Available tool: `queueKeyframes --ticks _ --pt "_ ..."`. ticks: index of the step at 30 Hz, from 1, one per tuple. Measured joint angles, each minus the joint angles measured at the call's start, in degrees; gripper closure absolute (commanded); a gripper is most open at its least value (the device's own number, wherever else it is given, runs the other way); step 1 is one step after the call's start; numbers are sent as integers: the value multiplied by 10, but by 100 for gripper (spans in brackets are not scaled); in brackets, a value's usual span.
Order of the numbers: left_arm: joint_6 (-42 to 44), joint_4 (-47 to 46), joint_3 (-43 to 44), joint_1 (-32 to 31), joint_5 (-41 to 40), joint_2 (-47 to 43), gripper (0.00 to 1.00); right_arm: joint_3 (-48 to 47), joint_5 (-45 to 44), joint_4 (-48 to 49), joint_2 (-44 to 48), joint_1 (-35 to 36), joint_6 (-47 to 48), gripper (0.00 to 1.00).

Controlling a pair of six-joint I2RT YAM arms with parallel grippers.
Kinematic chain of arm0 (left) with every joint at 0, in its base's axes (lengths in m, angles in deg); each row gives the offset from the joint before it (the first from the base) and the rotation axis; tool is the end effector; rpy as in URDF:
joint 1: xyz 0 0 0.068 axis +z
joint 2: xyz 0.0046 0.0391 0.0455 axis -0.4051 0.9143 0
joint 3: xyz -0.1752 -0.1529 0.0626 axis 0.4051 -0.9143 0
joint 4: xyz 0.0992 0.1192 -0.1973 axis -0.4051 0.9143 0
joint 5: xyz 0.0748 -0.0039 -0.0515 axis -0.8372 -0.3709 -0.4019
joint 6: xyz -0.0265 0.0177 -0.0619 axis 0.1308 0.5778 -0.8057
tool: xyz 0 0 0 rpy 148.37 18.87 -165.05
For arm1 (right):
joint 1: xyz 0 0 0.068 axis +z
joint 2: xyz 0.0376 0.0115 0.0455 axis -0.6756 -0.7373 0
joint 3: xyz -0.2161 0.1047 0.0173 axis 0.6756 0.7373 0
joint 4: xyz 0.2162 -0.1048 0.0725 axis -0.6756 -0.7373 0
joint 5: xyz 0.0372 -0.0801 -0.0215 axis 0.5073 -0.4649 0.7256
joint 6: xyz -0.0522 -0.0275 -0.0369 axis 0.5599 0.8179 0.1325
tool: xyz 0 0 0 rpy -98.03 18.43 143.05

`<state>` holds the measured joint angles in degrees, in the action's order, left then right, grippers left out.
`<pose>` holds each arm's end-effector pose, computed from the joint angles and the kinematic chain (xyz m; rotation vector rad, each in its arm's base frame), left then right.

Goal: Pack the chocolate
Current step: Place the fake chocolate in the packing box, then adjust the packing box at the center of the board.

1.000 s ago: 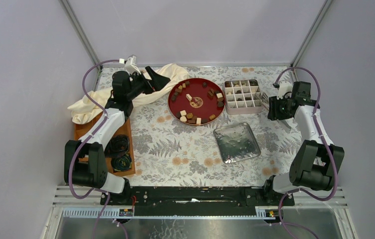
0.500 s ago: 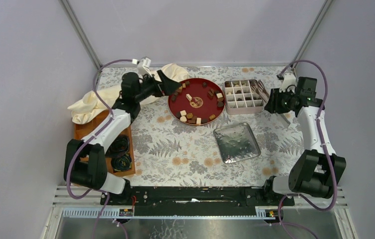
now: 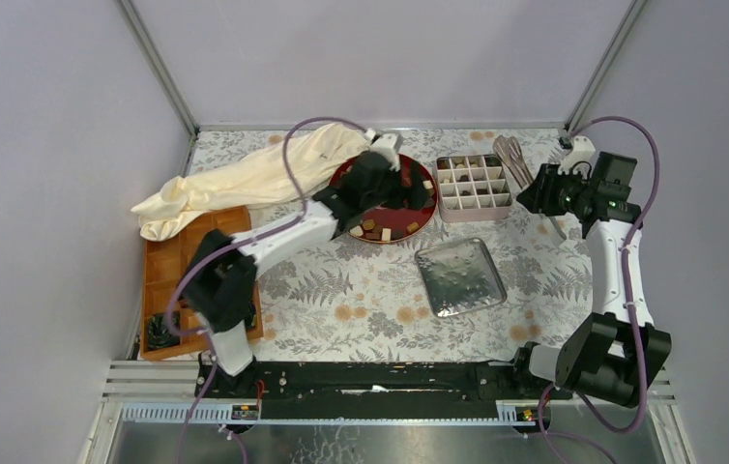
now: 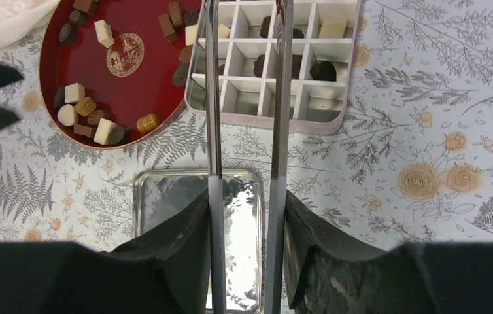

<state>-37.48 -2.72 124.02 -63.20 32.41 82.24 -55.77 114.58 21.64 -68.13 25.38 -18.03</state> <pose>0.3134 -0.2617 0.2390 0.2527 2.0305 -0.8260 0.2868 -0.0538 0.2876 -0.2277 2.0539 0.3800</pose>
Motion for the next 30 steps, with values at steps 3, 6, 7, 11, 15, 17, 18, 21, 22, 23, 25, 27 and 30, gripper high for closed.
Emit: queueKeyframes --ticks 3,6,7,11,15,17,18,21,22,23,25,27,30 --pt "-35 102 170 -13 -83 108 32 7 0 0 0 -6 -3 55" --pt "-65 182 323 -21 -155 212 46 7 0 1 2 -6 -4 55" --pt "-72 201 352 -23 -172 235 50 8 0 2 3 -6 -4 55" --pt "-85 269 416 -27 -216 303 52 8 0 2 12 -6 -4 55" --pt "-81 298 477 -28 -228 365 48 8 0 2 15 -7 -4 55" --pt "-73 296 492 -28 -225 385 45 8 0 2 15 -7 -4 55" --pt "-71 296 496 -28 -224 391 43 8 0 2 15 -7 -4 55" --pt "-67 288 499 -28 -219 402 42 8 0 2 15 -7 -4 55" --pt "-66 287 502 -28 -218 405 42 8 0 2 15 -7 -4 55" --pt "-65 283 508 -28 -217 410 43 8 0 2 15 -7 -3 55" --pt "-65 275 520 -28 -214 419 43 9 0 2 15 -7 -3 55" --pt "-65 262 526 -28 -209 426 45 10 0 2 15 -7 -2 55" --pt "-66 246 526 -28 -204 434 50 12 -1 2 15 -8 -1 55"
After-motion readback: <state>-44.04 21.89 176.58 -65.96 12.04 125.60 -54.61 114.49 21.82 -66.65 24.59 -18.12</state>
